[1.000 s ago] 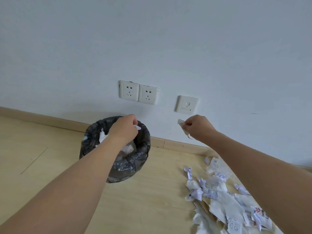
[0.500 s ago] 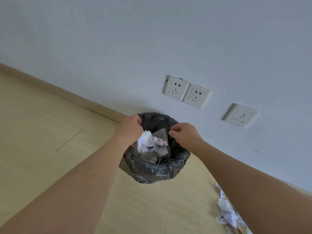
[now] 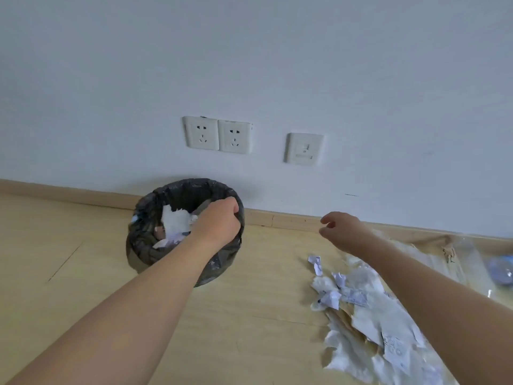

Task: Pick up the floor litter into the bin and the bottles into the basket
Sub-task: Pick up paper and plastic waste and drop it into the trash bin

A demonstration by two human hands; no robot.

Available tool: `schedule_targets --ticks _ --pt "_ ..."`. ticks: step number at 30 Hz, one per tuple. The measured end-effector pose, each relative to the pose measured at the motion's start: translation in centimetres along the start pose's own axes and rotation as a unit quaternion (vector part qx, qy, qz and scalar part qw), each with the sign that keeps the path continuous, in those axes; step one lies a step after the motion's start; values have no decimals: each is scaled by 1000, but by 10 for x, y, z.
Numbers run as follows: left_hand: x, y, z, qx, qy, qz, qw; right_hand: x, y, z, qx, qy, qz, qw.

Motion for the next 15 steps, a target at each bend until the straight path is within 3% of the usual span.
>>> schedule_targets --ticks 4,10,15 --pt "-17 72 73 -8 105 -79 991 -13 1 80 20 41 -15 999" --pt "-34 181 120 -102 144 -254 951 -44 13 156 53 75 -49 995" --pt "-56 243 131 -153 175 -323 917 -75 43 188 116 64 -53 990"
Point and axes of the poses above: each hand's wrist, its own x-axis away from the middle knuckle, its own y-axis out of the palm, z = x × y, the point moved 6 cm from there along -x, towards the middle knuckle, and after that the axes turned 10 degrees about y, right-handed, at the moved point
